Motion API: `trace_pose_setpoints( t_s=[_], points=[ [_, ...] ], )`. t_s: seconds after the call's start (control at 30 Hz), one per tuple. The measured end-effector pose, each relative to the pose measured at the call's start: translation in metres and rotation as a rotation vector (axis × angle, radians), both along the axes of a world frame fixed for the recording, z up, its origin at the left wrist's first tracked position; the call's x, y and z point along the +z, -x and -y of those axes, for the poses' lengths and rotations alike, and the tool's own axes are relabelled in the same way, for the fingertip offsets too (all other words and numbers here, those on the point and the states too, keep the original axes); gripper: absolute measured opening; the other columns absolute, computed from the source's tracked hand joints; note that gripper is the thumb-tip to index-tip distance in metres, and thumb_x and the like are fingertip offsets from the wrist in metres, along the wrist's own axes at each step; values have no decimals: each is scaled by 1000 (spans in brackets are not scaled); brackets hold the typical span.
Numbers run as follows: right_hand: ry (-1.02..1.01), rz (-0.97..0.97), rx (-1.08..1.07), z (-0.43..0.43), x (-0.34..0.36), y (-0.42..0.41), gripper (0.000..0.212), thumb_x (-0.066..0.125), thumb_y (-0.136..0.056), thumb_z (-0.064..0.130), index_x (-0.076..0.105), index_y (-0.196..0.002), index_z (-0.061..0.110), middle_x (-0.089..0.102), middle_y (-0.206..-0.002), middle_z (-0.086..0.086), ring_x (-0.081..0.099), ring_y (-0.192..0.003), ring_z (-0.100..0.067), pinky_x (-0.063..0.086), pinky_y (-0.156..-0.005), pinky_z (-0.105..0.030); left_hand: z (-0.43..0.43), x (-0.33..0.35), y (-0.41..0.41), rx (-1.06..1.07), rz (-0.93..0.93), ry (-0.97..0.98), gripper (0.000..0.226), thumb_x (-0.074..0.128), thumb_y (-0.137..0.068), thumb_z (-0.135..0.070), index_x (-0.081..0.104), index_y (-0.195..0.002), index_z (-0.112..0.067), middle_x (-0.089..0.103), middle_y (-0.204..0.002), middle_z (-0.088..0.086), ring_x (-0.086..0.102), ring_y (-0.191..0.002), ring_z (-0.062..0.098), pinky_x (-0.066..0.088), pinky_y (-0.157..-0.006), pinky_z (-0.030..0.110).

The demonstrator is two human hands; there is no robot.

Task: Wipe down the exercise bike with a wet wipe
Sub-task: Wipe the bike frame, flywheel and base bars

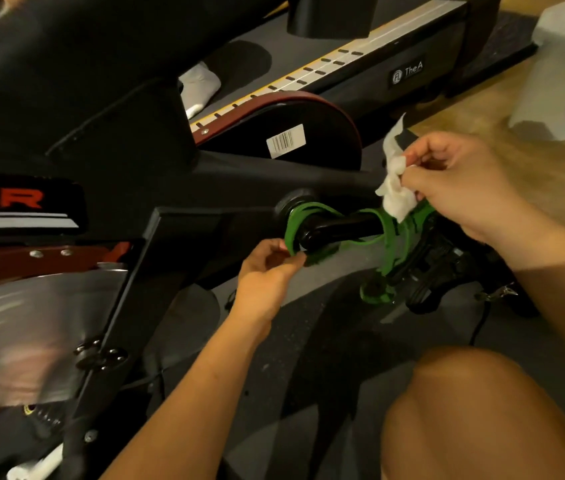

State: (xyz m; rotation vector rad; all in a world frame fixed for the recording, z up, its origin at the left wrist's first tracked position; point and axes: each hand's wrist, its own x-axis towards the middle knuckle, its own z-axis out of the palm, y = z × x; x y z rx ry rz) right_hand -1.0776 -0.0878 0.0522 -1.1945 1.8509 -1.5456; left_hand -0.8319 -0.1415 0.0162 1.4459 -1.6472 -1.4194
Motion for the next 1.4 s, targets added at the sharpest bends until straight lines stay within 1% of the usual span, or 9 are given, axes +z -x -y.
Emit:
trace_pose_setpoints(
  t_s=[0.1, 0.23, 0.37, 0.57, 0.67, 0.8, 1.0, 1.2, 1.4],
  points=[
    [22, 11, -11, -4, 5, 5, 28, 62, -79, -1, 63, -74, 27, 60, -74, 4, 53, -66, -8, 47, -61, -23, -2, 12, -5, -58, 7, 15, 13, 62, -95, -18, 60, -107, -14, 70, -102, 9, 68, -92, 12, 51, -74, 15],
    [62, 27, -25, -7, 11, 13, 30, 62, -79, -3, 63, -73, 26, 60, -72, 5, 53, -61, -5, 47, -53, -18, 3, 47, 1, -27, 116, 347, 16, 65, -89, -11, 55, -97, -19, 69, -86, 12, 69, -80, 26, 58, -73, 44],
    [41, -14, -11, -13, 4, 18, 27, 62, -80, -3, 64, -77, 24, 62, -75, 2, 55, -63, -6, 48, -55, -18, 9, 73, 23, -113, 167, 659, 23, 66, -81, -5, 53, -95, -18, 63, -73, 9, 61, -62, 20, 52, -61, 27],
    [-92, -162, 0, -23, -23, 34, 23, 65, -81, 5, 63, -74, 26, 64, -73, 3, 54, -61, 0, 43, -60, -14, -28, 19, 26, 298, -27, 435, 30, 57, -87, 0, 47, -109, -18, 57, -87, -3, 57, -68, -3, 45, -55, 17],
    [-78, -119, -69, -24, -35, 46, 23, 66, -83, 7, 61, -72, 26, 63, -72, 3, 52, -61, -4, 42, -59, -16, -35, -6, 26, 300, -7, 256, 35, 59, -88, 0, 46, -115, -19, 54, -92, -6, 57, -71, -5, 45, -57, 11],
    [-99, -125, -31, -27, -43, 55, 22, 66, -86, 7, 58, -73, 23, 62, -76, 1, 56, -66, -4, 46, -68, -17, -22, -20, 37, 195, 31, 139, 29, 61, -88, -5, 60, -110, -23, 64, -96, 2, 59, -82, 11, 51, -75, 33],
    [-179, -346, 67, -25, -48, 48, 25, 66, -82, 8, 60, -73, 31, 61, -77, 6, 58, -68, -11, 46, -64, -31, -20, -9, 20, 337, -121, 325, 18, 65, -88, -3, 60, -97, -18, 64, -88, -1, 62, -79, 3, 54, -76, 30],
    [-239, -466, 41, -27, -51, 39, 26, 61, -80, 7, 61, -73, 32, 62, -82, 5, 60, -75, -17, 51, -69, -32, -31, 26, 51, -81, 291, 823, 27, 69, -83, -18, 64, -109, -22, 58, -97, -13, 52, -83, -2, 40, -73, 11],
    [-180, -429, 28, -27, -62, 27, 23, 59, -78, -12, 64, -72, 10, 62, -81, -11, 58, -72, -19, 37, -60, -12, -68, -33, 70, -191, 384, 572, 46, 65, -90, -29, 46, -132, -24, 48, -122, -6, 52, -109, 9, 51, -93, 32]
  ],
)
